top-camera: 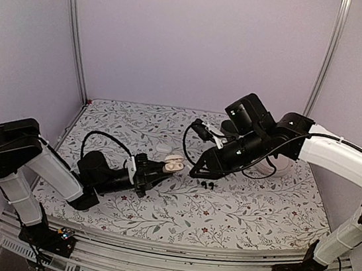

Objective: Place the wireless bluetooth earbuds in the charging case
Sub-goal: Insert the right earbud into the right side groove of the charging case.

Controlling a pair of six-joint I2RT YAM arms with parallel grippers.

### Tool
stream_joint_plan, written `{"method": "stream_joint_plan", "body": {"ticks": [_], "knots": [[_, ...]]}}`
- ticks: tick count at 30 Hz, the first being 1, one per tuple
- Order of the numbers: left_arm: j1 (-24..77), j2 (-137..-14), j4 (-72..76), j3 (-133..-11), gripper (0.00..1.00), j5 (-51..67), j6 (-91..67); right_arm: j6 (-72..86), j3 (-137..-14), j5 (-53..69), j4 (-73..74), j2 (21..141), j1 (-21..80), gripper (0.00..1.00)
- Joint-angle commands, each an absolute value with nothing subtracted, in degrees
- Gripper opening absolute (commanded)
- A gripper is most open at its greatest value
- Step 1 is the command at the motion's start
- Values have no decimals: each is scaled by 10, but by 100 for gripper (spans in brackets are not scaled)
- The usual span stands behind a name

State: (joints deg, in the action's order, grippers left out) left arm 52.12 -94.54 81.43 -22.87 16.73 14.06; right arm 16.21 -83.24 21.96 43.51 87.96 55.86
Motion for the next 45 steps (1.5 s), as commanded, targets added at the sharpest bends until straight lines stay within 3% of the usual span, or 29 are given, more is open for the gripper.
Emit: {"method": "stream_joint_plan", "body": {"ticks": [1,17,45], "knots": [[550,-981,901,-212,0,120,167,154,-846,294,499,906,531,18],[589,-1093,1029,-216,0,82,165,145,-858,428,545,994,493,17],[625,-1092,1043,-245,0,92,169,187,-769,536,496,999,444,17]]}}
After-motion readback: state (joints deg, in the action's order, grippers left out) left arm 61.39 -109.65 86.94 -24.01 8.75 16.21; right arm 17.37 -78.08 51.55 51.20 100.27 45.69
